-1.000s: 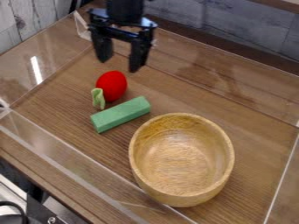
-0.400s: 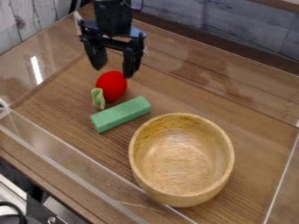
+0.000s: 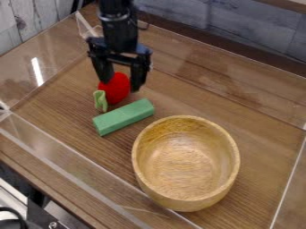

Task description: Move the red fruit to the right

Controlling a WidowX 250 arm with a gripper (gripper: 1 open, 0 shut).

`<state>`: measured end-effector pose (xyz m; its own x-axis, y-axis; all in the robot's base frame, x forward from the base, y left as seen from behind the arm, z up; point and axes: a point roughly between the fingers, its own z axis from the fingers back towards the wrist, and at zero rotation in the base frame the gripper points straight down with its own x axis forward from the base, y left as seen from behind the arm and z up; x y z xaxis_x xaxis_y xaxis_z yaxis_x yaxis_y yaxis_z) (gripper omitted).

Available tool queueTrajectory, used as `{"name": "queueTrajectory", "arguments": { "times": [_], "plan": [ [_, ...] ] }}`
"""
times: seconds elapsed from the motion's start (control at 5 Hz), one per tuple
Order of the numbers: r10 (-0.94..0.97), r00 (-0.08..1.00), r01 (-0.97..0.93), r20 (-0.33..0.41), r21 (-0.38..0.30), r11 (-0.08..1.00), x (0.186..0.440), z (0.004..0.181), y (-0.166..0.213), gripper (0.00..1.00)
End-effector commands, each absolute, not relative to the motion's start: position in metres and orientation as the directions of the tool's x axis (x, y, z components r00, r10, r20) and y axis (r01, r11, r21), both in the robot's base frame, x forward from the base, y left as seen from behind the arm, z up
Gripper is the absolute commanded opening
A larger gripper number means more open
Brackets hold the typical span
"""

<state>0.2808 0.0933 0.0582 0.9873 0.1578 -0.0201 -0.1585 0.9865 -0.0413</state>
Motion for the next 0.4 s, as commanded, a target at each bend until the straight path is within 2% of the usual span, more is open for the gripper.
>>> {"name": "queueTrajectory", "arguments": {
  "times": [0.0,0.2],
  "plan": [
    [0.157,0.986,-0.156,0.049,-0.011,0.988,0.3037,0.0645,0.101,1.0],
    [0.177,0.983,-0.176,0.055,-0.007,0.984,0.3088,0.0585,0.1082,1.0]
  ]
}}
